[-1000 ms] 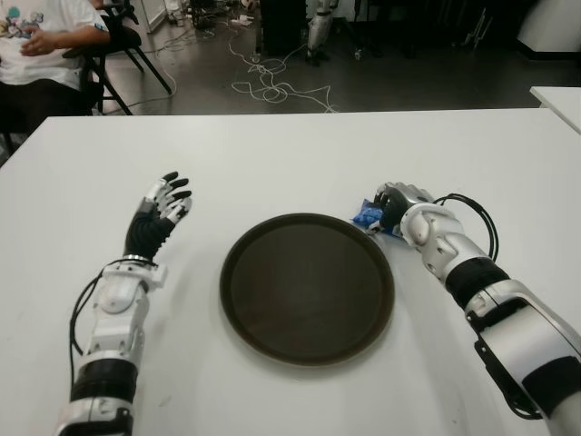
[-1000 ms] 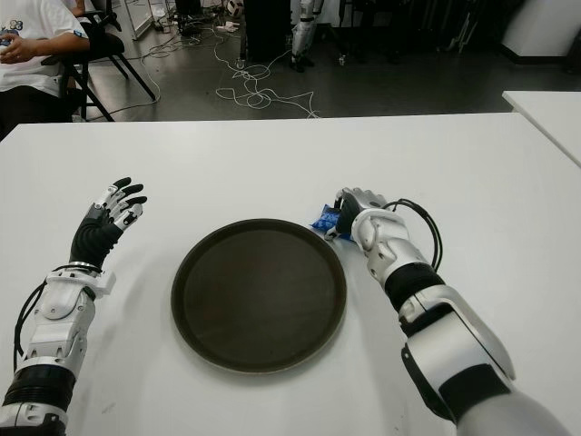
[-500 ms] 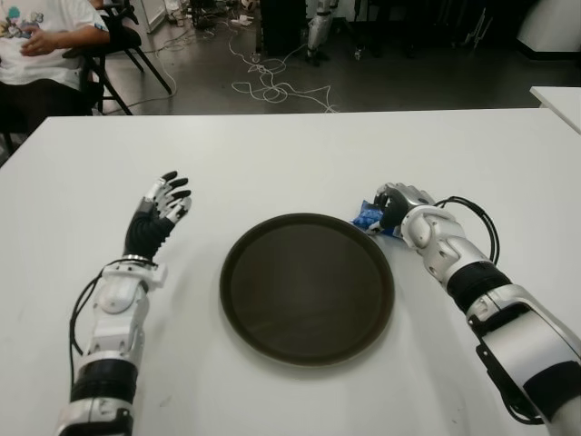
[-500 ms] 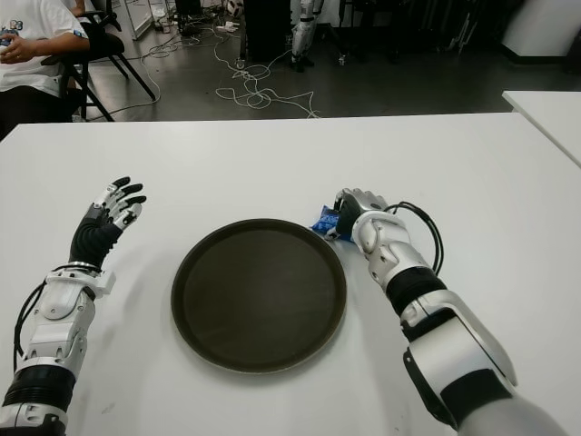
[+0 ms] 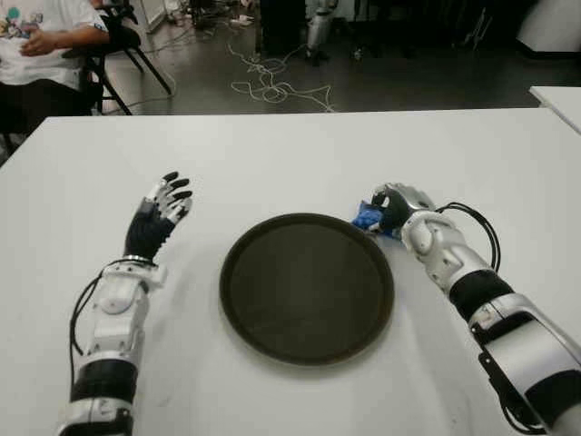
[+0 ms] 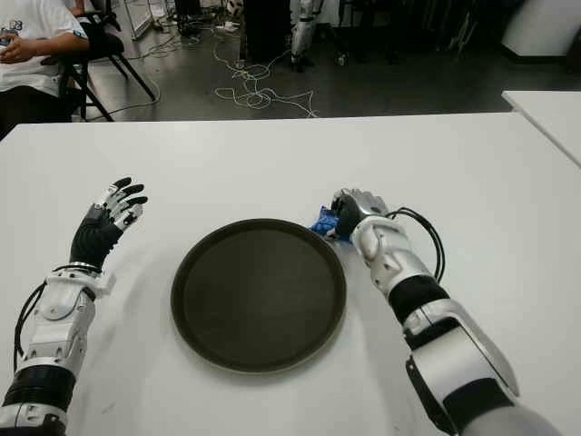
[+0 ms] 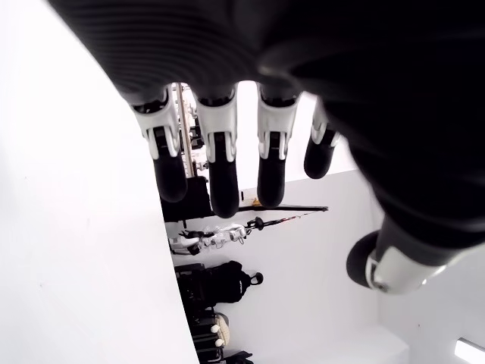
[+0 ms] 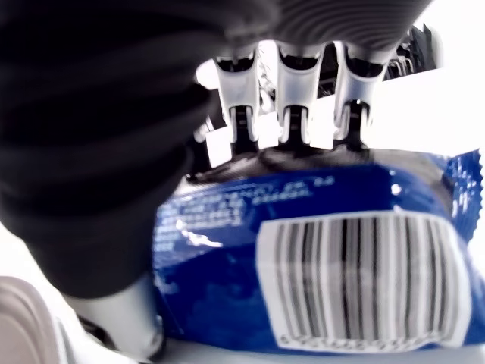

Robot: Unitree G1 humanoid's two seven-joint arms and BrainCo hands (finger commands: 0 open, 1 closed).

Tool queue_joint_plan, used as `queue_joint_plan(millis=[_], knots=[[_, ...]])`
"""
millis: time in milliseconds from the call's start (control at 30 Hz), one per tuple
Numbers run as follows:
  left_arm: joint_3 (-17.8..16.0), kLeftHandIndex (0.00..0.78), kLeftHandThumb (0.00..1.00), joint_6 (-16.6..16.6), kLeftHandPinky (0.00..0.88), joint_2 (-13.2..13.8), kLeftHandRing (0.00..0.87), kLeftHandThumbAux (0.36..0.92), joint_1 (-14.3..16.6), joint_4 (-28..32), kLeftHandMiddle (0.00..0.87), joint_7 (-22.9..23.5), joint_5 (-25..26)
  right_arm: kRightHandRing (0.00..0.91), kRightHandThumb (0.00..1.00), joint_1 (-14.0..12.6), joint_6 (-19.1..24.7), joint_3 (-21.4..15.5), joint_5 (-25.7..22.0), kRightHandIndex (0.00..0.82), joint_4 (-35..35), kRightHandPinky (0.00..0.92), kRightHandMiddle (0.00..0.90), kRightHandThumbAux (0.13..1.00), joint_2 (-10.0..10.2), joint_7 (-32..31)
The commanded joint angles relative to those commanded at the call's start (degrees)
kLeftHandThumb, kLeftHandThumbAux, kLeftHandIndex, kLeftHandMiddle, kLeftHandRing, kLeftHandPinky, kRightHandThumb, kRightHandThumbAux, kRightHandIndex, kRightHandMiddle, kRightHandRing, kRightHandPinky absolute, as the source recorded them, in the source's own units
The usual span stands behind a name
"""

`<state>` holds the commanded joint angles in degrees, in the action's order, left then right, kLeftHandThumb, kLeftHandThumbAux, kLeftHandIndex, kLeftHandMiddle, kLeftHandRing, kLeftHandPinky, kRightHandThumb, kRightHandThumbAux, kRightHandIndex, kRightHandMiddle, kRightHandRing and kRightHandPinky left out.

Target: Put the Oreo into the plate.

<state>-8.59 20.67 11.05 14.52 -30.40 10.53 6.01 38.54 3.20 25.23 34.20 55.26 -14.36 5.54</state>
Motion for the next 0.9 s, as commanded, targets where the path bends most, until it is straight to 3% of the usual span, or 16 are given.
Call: queue_joint_plan(millis=[367,900], knots=[[0.1,0.077,0.217,0.0,0.145,0.1,0.156,0.582,-0.1,0.2,0.171,-0.6,-0.5,0.720,0.102,-0.7,-2.9,-1.9,-1.6,0.569,0.1,0.703,0.712,0.908,0.1,3.6],[0.1,0.087,0.224,-0.6,0.160,0.0,0.167,0.560,-0.1,0.3,0.180,-0.4,-0.1,0.721,0.103,-1.3,-4.4,-2.9,-1.9,0.581,-1.6,0.707,0.712,0.904,-0.4,5.0]])
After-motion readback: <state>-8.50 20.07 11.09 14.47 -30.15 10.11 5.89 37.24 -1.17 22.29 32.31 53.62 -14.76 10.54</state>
